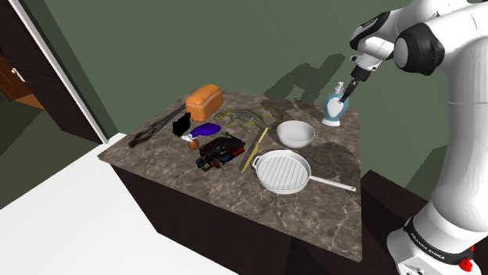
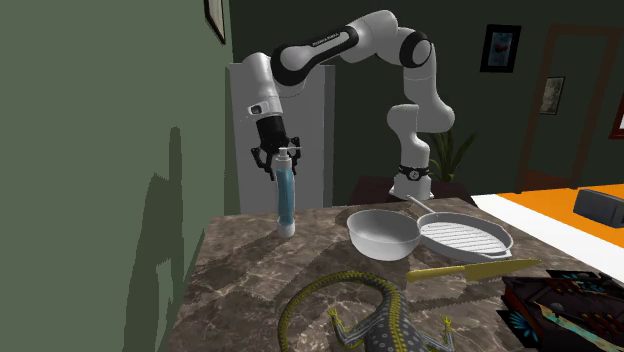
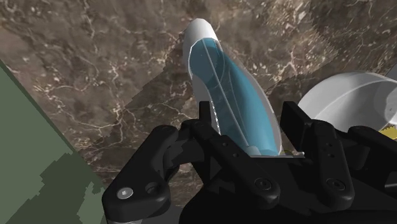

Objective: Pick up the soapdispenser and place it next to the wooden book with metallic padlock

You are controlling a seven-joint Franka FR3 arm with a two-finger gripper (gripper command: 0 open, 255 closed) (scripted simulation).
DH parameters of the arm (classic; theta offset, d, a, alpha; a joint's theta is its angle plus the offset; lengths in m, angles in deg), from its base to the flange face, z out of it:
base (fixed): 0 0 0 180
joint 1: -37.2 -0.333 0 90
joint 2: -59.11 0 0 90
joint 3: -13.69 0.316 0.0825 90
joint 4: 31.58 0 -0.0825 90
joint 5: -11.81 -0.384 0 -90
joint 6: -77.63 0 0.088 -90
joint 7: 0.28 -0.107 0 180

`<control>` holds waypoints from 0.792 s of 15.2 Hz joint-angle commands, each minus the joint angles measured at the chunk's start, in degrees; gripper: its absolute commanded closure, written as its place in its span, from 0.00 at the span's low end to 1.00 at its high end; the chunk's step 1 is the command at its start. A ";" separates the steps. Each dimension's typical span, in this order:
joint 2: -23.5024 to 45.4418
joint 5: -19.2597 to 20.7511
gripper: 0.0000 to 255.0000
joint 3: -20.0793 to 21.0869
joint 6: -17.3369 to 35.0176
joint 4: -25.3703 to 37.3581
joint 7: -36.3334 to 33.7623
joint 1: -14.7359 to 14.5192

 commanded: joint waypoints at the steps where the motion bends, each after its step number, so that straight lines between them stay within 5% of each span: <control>1: -0.26 0.26 1.00 -0.09 -0.55 0.31 -0.31 -0.05; 12: -3.19 2.78 1.00 -1.28 -6.41 4.64 -3.73 -0.19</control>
